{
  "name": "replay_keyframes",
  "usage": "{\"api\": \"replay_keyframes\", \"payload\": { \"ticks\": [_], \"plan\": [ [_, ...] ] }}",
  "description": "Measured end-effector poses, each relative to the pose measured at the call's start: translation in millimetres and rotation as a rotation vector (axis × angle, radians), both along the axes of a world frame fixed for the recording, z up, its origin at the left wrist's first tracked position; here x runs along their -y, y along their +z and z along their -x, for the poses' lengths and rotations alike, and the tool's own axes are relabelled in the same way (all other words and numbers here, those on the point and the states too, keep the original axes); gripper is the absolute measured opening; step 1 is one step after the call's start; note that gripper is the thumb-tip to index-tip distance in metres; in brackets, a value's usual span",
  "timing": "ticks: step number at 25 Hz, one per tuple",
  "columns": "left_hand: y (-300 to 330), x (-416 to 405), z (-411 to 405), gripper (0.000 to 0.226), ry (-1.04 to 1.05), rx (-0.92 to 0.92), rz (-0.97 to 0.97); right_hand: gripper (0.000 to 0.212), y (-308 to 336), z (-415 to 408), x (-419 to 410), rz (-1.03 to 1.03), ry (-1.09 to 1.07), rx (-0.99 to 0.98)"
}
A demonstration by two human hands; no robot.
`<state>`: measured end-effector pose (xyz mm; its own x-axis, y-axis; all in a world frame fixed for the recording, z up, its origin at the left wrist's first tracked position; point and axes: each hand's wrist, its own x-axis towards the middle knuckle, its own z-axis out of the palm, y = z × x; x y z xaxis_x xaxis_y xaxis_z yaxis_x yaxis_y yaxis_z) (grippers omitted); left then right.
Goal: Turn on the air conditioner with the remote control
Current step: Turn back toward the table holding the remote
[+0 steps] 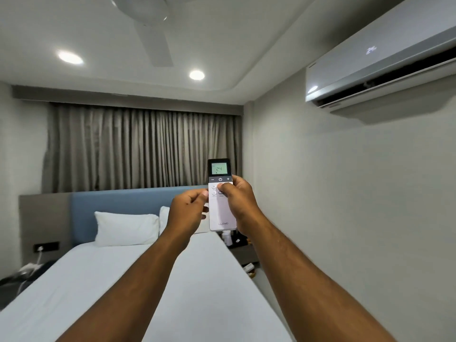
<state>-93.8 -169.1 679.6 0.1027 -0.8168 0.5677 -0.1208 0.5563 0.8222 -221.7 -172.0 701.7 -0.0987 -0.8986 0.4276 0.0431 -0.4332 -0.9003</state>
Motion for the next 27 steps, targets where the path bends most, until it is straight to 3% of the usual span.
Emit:
{"api": "replay_keyframes", "payload": {
  "ticks": [7,12,16,27],
  "plan": [
    [-51.4,-1.1,-56.8,0.017,0.068,-0.040,-0.213,0.020,-66.2,-60.4,19.4,-0.179,0.101,0.031],
    [-116.8,-5.2,-82.3,0.017,0.108,-0.056,-0.396,0.051,-132.0,-78.3,20.3,-0.301,0.138,-0.070],
    [-178.3,-10.1,-95.4,0.015,0.131,-0.108,-0.529,0.036,-195.3,-86.4,22.2,-0.413,0.162,-0.139],
    [-459.0,-65.2,-114.3,0.018,0.248,-0.150,-1.021,0.020,-478.6,-100.7,-28.3,-0.935,0.186,-0.172]
  ]
}}
